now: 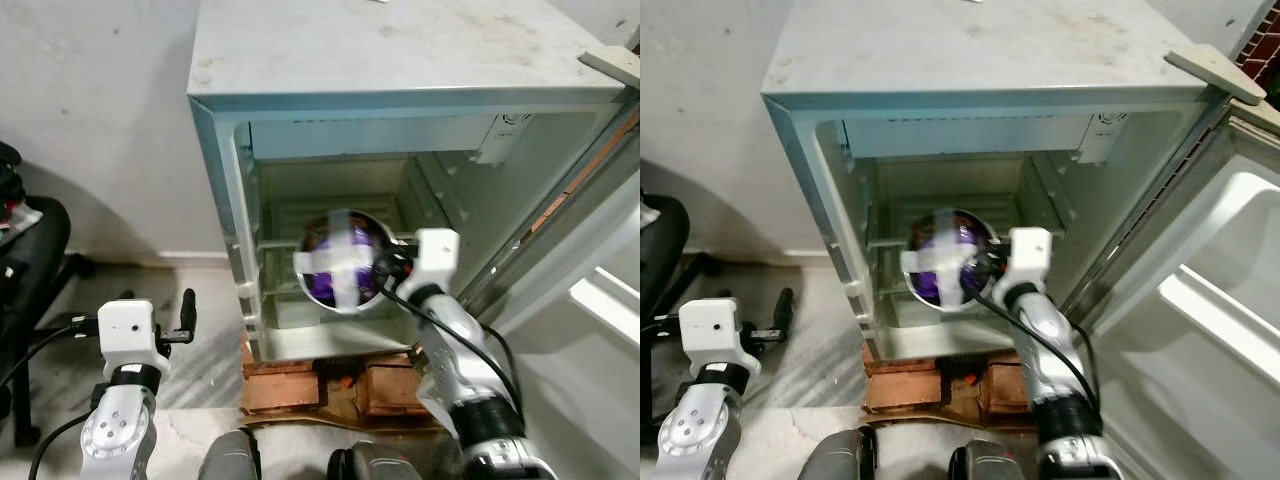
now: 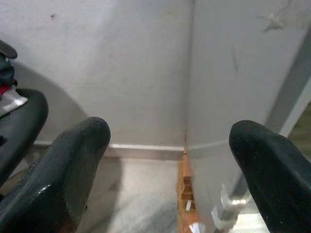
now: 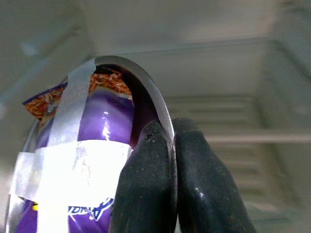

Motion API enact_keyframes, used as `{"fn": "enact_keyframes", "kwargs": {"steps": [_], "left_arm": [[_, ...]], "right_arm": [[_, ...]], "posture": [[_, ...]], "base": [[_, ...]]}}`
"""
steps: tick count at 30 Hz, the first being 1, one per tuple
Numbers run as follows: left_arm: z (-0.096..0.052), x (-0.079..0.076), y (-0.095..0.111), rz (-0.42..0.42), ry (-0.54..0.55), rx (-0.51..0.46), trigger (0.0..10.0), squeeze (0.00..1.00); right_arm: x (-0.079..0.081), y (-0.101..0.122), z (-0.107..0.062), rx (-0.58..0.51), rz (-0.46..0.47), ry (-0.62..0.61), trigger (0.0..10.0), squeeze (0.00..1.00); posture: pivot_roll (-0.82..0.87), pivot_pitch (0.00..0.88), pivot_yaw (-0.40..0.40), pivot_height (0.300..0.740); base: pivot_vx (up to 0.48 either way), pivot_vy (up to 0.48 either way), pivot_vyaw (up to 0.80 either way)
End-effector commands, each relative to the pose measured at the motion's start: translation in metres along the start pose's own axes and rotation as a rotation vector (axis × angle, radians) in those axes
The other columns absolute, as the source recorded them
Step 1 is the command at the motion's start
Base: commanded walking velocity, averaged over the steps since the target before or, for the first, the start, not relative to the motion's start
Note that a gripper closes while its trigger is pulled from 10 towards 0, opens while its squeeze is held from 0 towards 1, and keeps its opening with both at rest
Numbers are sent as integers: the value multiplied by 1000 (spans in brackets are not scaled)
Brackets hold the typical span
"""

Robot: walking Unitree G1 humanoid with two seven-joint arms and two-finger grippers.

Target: Restocking fridge

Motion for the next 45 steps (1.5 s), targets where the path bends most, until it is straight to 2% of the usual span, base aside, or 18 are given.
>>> {"fn": "enact_keyframes", "kwargs": {"steps": [1,7,15,16,19,21,22,27,29,30,35,36,37,38,39,40,42,45], "left_arm": [[-6,5,2,19,20,7,10000,0],[-15,14,7,34,58,8,10000,0],[-23,23,19,37,110,-2,10000,0],[-25,24,20,37,114,0,10000,0],[-28,24,21,37,116,3,10000,0],[-31,23,22,35,116,6,10000,0],[-34,22,23,33,117,12,10000,0],[-38,22,25,25,130,22,10000,0],[-38,21,25,24,132,26,10000,0],[-39,21,25,22,133,31,10000,0],[-41,16,25,19,117,44,10000,0],[-41,16,25,19,116,46,10000,0],[-42,16,24,19,122,51,10000,0],[-42,17,24,19,126,53,10000,0],[-42,19,24,17,133,56,10000,0],[-42,20,23,15,141,58,10000,0],[-43,19,23,13,142,61,10000,0],[-43,18,22,12,140,63,10000,0]], "right_arm": [[-1,4,8,-18,31,-7,10000,0],[8,7,31,16,109,-33,10000,0],[18,27,58,32,321,-137,10000,0],[19,33,61,23,380,-166,10000,0],[19,38,64,15,445,-201,10000,0],[18,39,66,20,521,-249,10000,0],[16,35,65,33,599,-305,10000,0],[22,24,64,81,693,-369,10000,0],[30,22,65,90,744,-368,10000,0],[38,23,67,93,825,-359,10000,0],[53,31,72,70,932,-307,10000,0],[57,33,73,65,965,-292,10000,173],[61,38,75,53,991,-272,10000,718],[63,40,75,46,999,-263,10000,718],[66,43,76,33,1030,-245,10000,882],[69,46,78,19,1069,-223,10000,933],[73,49,78,11,1102,-195,10000,1000],[79,53,80,-3,1152,-144,10000,1000]], "posture": [[192,217,-80,740],[264,252,-112,740],[341,310,-141,740],[348,320,-144,740],[354,330,-149,740],[358,339,-155,740],[364,347,-162,740],[373,359,-172,740],[374,362,-173,740],[375,362,-174,740],[377,363,-172,740],[376,364,-170,740],[375,365,-169,740],[374,364,-170,740],[373,364,-170,740],[372,364,-171,740],[371,362,-174,740],[367,362,-175,740]], "base": [[0,0,0],[0,0,0],[0,0,0],[0,0,0],[0,0,0],[0,0,0],[0,0,0],[0,0,0],[0,0,0],[0,0,0],[0,0,0],[0,0,0],[0,0,0],[0,0,0],[0,0,0],[0,0,0],[0,0,0],[0,0,0]]}}
Point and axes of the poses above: a point about 5 cm out from each wrist's last joint towards the gripper, its own z axis pointing out of the wrist towards the gripper, its own y axis along the axis of the wrist's last joint, x = y × z, the point moved 3 cm from there along z, pointing out of the wrist towards the gripper, and after that the axes turned 4 degrees about z, right-handed, at the moved point
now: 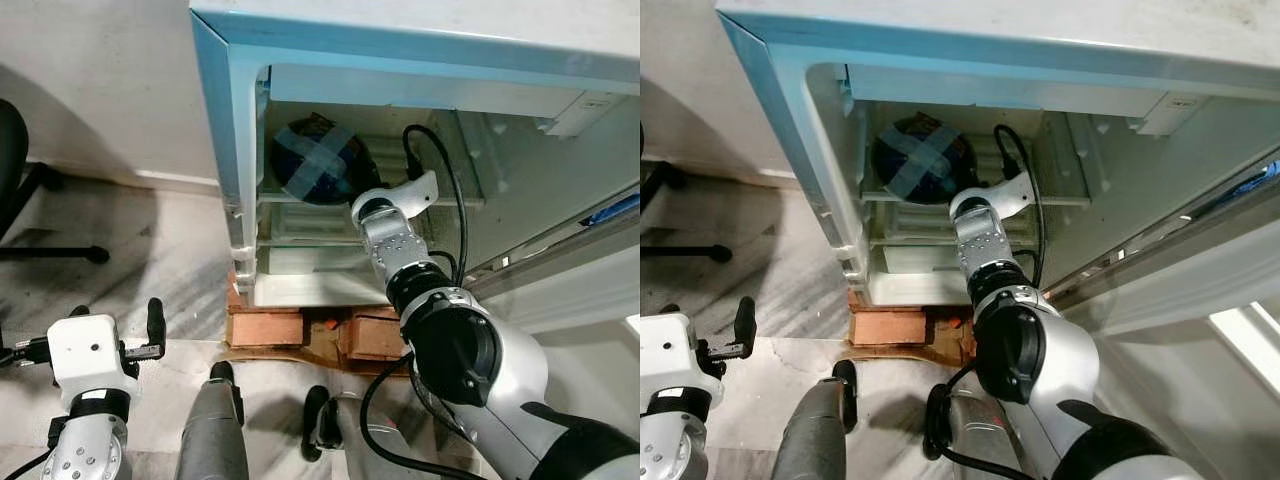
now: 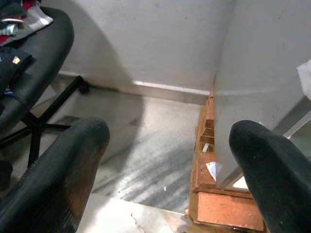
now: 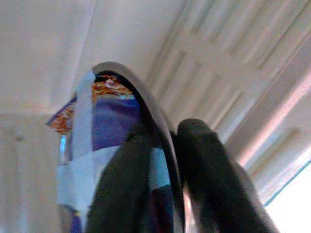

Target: Restocking fridge

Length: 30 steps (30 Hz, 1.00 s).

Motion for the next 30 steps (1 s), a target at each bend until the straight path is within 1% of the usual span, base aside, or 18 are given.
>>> {"fn": "enact_keyframes", "kwargs": {"steps": [1,5,6,9,10,13,16,18,19,21,23,24,25,26,27,28,30], "left_arm": [[-4,-1,-4,-2,3,26,10000,0],[-3,-2,-4,-3,0,25,10000,0],[-2,-2,-4,-4,-2,24,10000,0],[-1,-3,-4,-5,-4,24,10000,0],[1,-4,-4,-6,-7,22,10000,0],[4,-6,-3,-7,-14,14,10000,0],[7,-7,-1,-11,-14,4,10000,0],[9,-7,-1,-12,-12,4,10000,0],[10,-9,-2,-15,-15,3,10000,0],[12,-11,-2,-18,-20,0,10000,0],[13,-12,-2,-20,-21,-1,10000,0],[14,-12,-2,-23,-21,-3,10000,0],[17,-14,-2,-28,-22,-7,10000,0],[19,-14,-2,-30,-23,-8,10000,0],[20,-15,-2,-32,-25,-11,10000,0],[24,-17,-1,-36,-33,-19,10000,0],[25,-18,0,-36,-35,-21,10000,0]], "right_arm": [[9,-31,-4,85,64,38,10000,1000],[11,-31,-4,90,93,57,10000,1000],[15,-32,-4,100,129,90,10000,1000],[20,-33,-4,115,148,130,10000,1000],[24,-36,-5,136,161,165,10000,1000],[28,-40,-6,170,156,213,10000,1000],[26,-40,-7,178,142,227,10000,1000],[19,-37,-7,178,79,215,10000,1000],[7,-35,-7,183,-19,185,10000,1000],[-4,-31,-7,184,-83,160,10000,1000],[-10,-29,-8,191,-121,147,10000,1000],[-15,-26,-8,189,-162,141,10000,1000],[-24,-22,-9,188,-229,127,10000,1000],[-28,-21,-9,189,-255,118,10000,1000],[-29,-19,-9,191,-262,121,10000,1000],[-32,-15,-10,197,-298,137,10000,1000],[-32,-15,-10,197,-312,139,10000,1000]], "posture": [[366,362,-175,740],[361,358,-174,740],[359,354,-173,740],[355,350,-172,740],[352,345,-171,740],[347,336,-171,740],[342,332,-172,740],[334,322,-173,740],[328,318,-175,740],[319,310,-177,740],[319,310,-177,740],[310,301,-176,740],[300,295,-175,740],[297,293,-174,740],[290,290,-174,740],[284,286,-173,740],[278,279,-173,740]], "base": [[0,0,0],[0,0,0],[0,0,0],[0,0,0],[0,0,0],[0,0,0],[0,0,0],[0,0,0],[0,0,0],[0,0,0],[0,0,0],[0,0,0],[0,0,0],[0,0,0],[0,0,0],[0,0,0],[0,0,0]]}}
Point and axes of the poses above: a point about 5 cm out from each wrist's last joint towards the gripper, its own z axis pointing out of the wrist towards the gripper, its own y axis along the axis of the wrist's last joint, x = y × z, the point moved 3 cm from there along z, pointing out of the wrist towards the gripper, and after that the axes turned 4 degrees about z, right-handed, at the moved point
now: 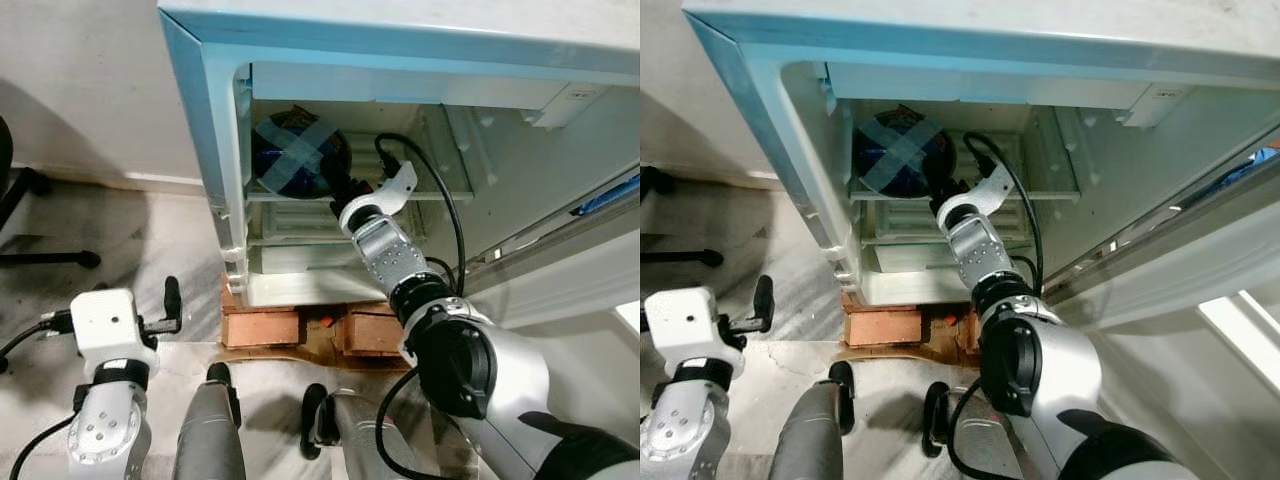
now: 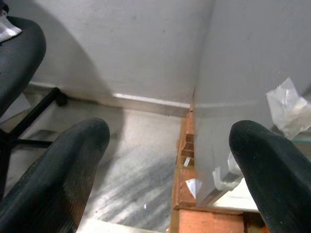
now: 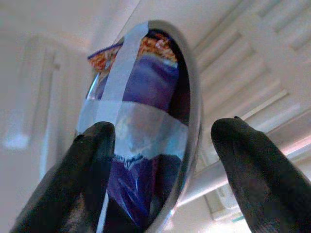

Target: Restocking fridge

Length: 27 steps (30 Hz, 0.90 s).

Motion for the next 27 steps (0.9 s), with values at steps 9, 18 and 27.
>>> {"fn": "enact_keyframes", "kwargs": {"steps": [9,18,27], "left_arm": [[8,-8,-10,-16,-15,13,10000,0],[16,-12,-13,-18,-41,4,10000,0],[12,-11,-29,5,-56,52,10000,0]], "right_arm": [[-16,-4,-16,121,-222,160,10000,1000],[-22,11,-35,143,-415,272,10000,1000],[-40,-16,-114,343,-547,360,10000,0]], "posture": [[231,239,-168,740],[187,207,-143,740],[108,147,-81,740]], "base": [[0,0,0],[0,0,0],[0,0,0]]}}
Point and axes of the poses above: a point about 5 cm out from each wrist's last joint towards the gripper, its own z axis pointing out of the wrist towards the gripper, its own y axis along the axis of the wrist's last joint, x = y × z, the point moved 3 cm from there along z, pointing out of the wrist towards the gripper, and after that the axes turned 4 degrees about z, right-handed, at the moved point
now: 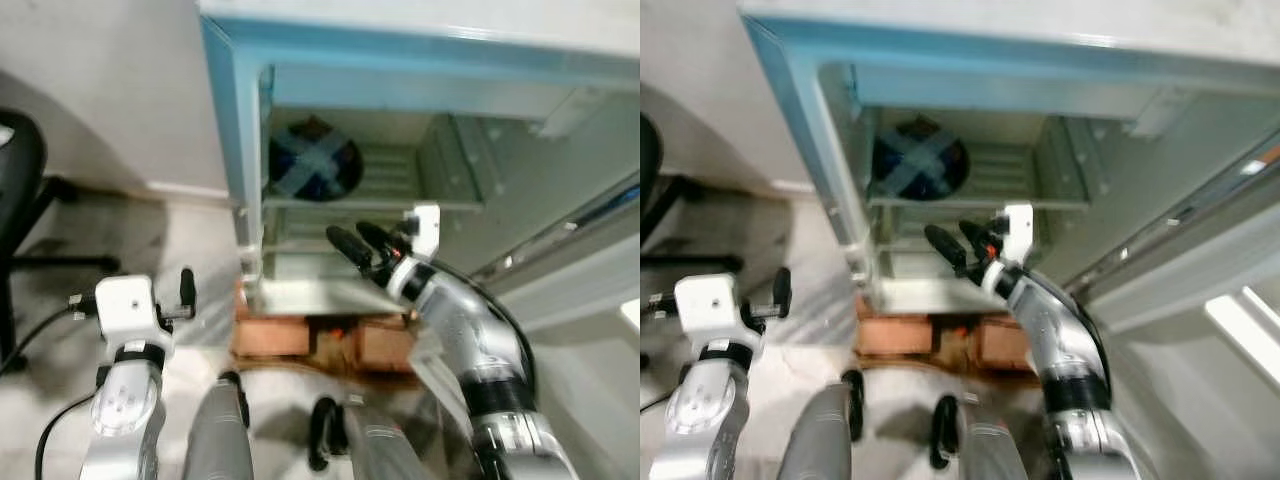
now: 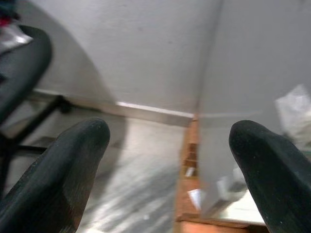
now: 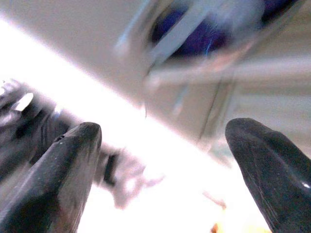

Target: Restocking fridge

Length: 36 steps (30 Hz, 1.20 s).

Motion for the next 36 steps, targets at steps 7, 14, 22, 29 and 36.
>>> {"fn": "enact_keyframes", "kwargs": {"steps": [7,14,22,29,36], "left_arm": [[-3,-6,-22,44,-30,60,10000,0],[5,-12,-22,64,-72,38,10000,0],[33,-24,-9,85,-140,-18,10000,0],[50,-27,9,112,-177,-72,10000,0],[48,-26,-1,116,-186,-52,10000,0]], "right_arm": [[0,-7,-52,-68,-135,-193,10000,0],[-19,2,-70,-213,-144,-510,10000,0],[-22,-12,-59,-215,-200,-576,10000,0],[-21,-10,-63,-236,-249,-623,10000,0],[-27,-5,-86,-262,-300,-736,10000,0]], "posture": [[64,76,-64,740],[66,45,-57,740],[57,27,-14,740],[36,52,32,740],[5,61,29,740]], "base": [[0,0,0],[0,0,0],[-76,0,0],[-286,0,0],[-340,0,0]]}}
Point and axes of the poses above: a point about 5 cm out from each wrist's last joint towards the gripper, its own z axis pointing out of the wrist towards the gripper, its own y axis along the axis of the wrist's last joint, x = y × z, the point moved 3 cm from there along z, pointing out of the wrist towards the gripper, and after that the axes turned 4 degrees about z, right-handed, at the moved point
